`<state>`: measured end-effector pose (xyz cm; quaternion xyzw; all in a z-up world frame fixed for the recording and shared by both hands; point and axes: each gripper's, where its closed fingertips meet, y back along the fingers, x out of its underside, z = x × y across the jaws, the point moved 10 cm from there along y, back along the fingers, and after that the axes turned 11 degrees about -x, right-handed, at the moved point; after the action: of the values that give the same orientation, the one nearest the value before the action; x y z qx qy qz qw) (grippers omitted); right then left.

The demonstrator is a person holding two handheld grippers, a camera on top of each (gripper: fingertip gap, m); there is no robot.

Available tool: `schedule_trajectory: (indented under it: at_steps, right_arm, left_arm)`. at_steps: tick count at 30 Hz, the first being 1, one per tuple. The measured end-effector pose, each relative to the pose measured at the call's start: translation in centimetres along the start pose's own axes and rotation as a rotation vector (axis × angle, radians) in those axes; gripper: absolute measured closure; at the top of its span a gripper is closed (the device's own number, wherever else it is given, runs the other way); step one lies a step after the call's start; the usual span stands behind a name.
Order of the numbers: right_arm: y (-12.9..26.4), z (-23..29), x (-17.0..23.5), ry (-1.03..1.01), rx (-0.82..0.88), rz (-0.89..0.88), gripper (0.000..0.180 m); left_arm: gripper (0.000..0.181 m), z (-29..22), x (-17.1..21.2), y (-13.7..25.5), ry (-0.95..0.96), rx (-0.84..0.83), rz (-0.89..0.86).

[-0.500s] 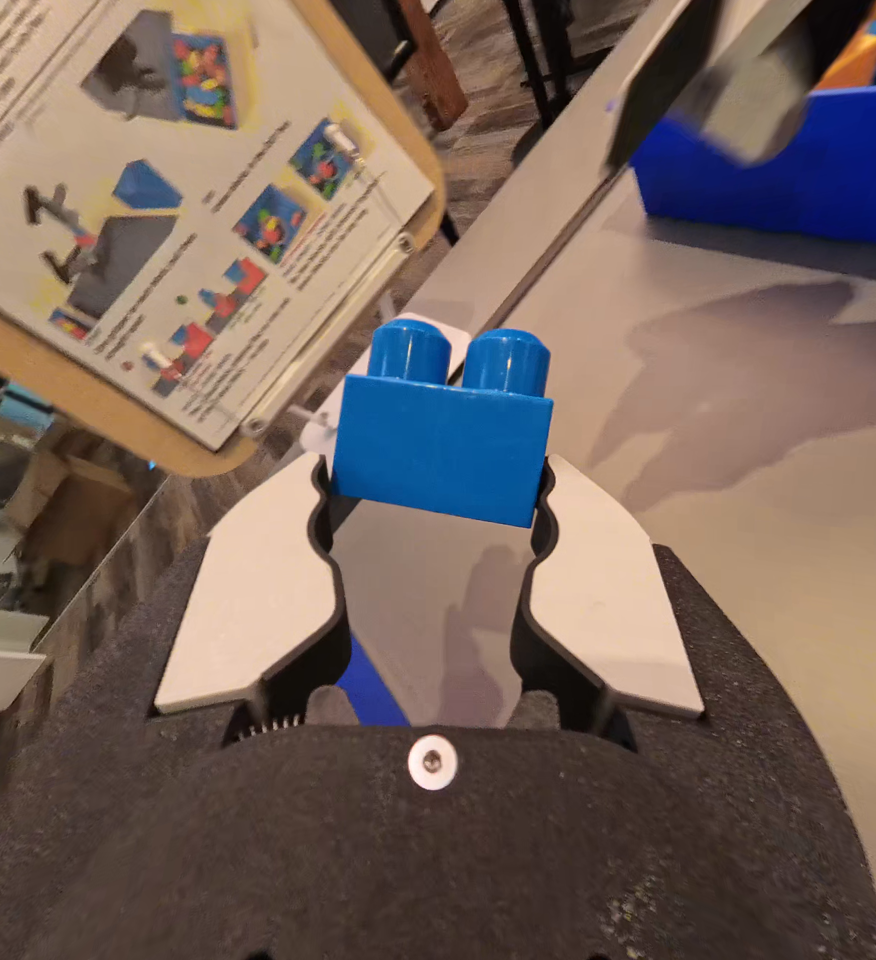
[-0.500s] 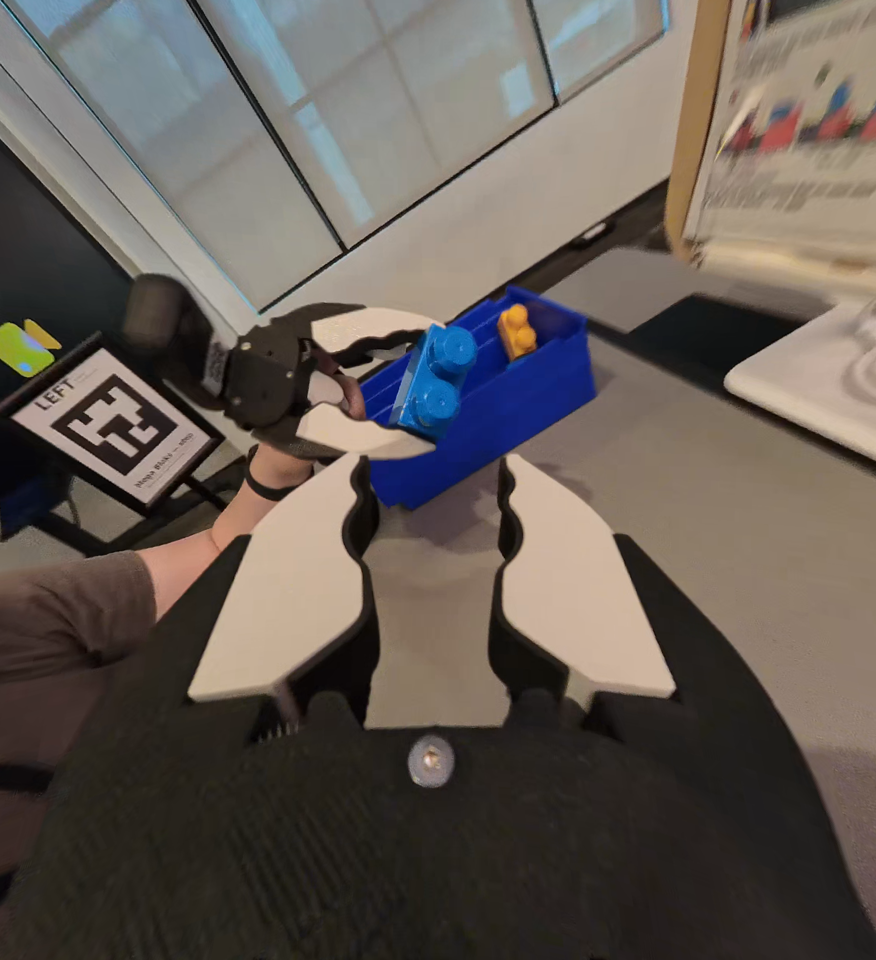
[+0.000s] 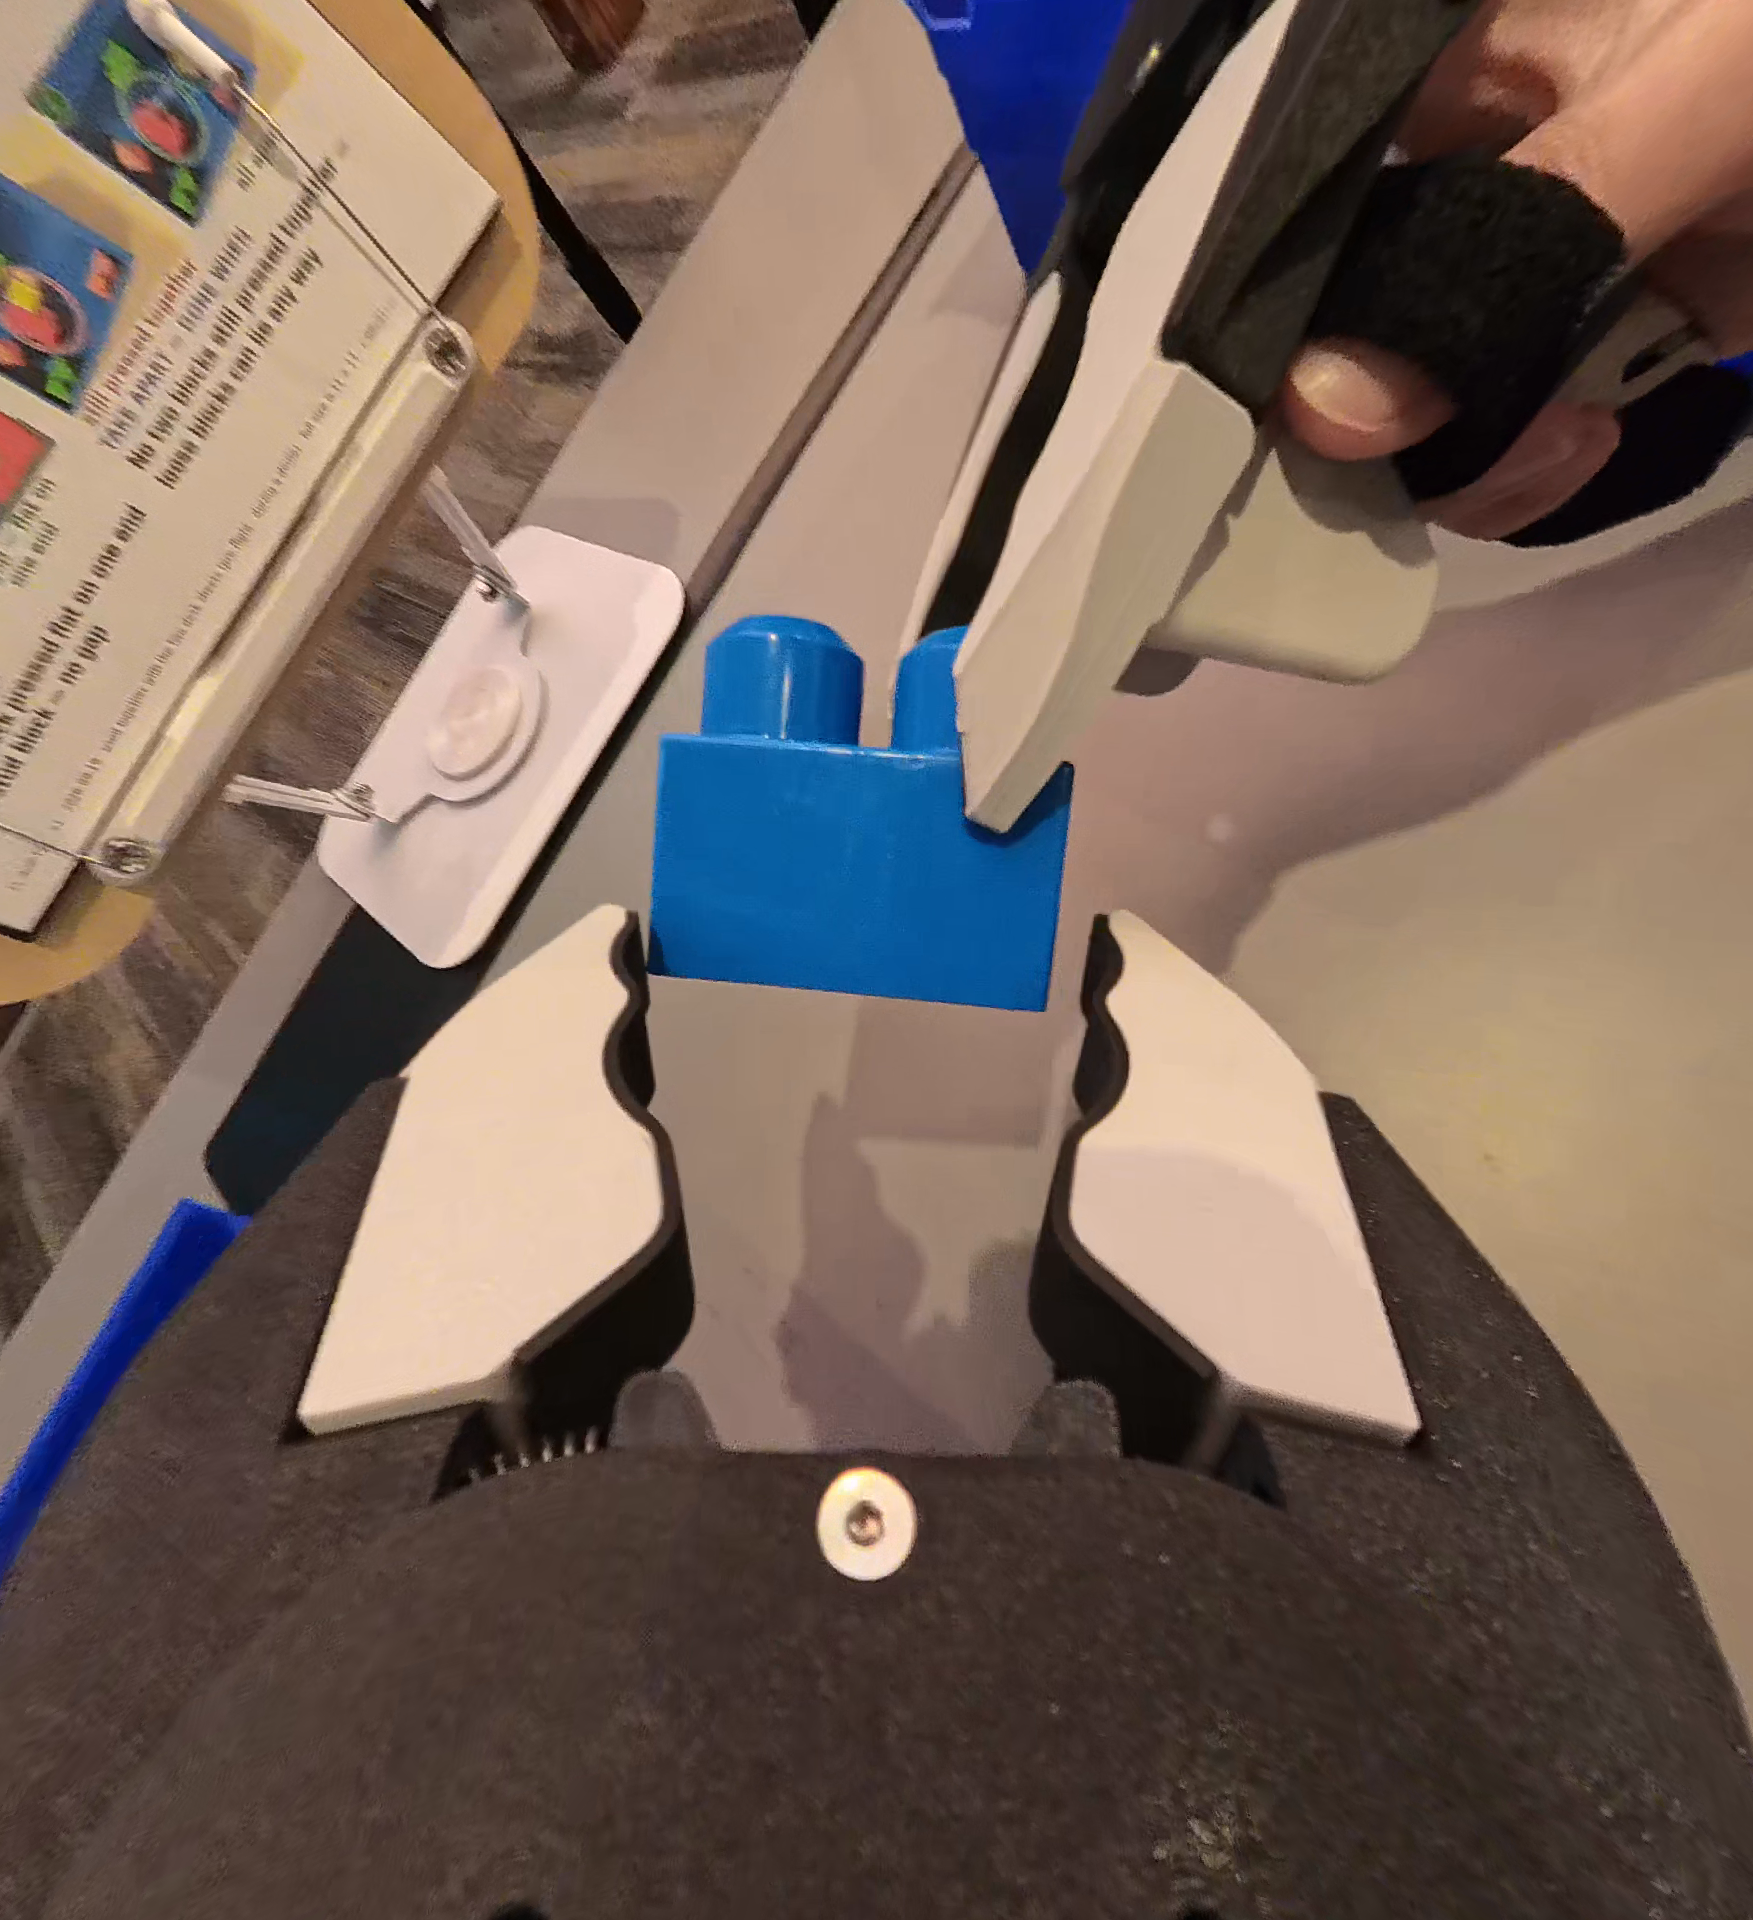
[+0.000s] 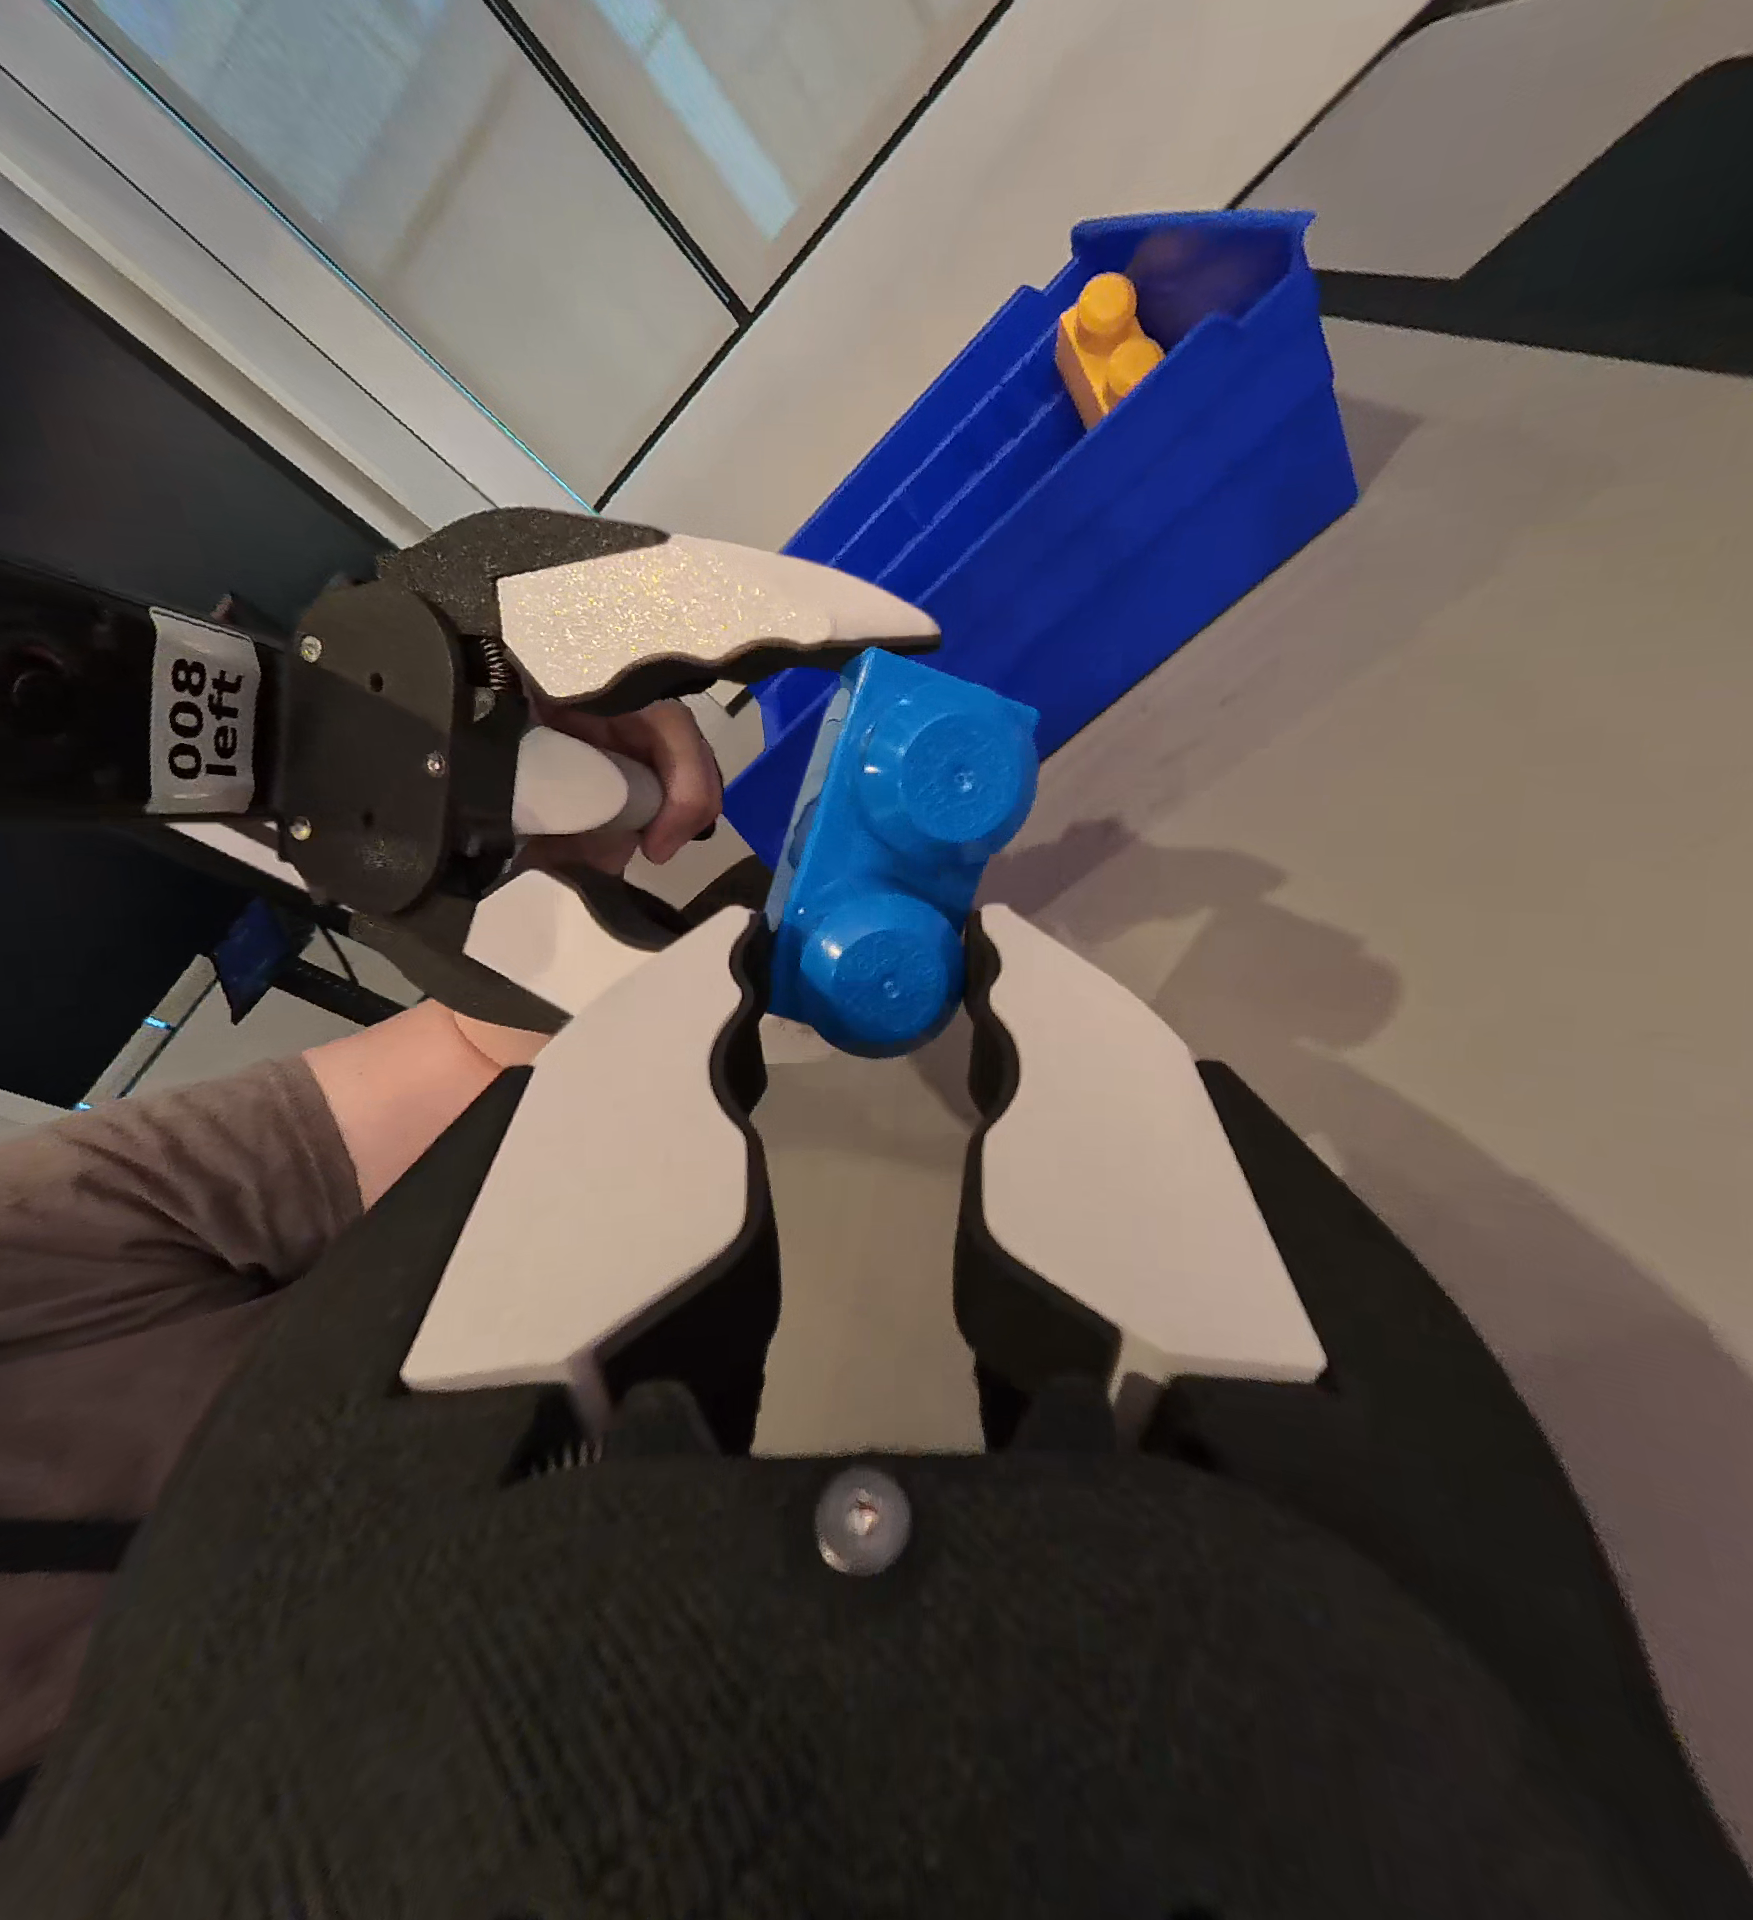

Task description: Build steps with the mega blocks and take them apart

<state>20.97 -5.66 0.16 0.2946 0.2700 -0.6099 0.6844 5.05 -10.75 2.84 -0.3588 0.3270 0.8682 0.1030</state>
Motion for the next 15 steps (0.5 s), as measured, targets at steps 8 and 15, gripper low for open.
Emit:
schedule_trajectory:
  at_steps: [8,15]
  right_arm:
    - [0.3,-1.0,0.4,0.320,0.353,0.323,0.143]
    - [-2.7,-2.6,3.1,0.540,0.564,0.740,0.143]
  left_arm:
    - [0.098,5.4,2.3,4.1,0.021,0.085,0.156]
    - [0.112,11.5,12.2,7.9,0.106,0.079,0.591]
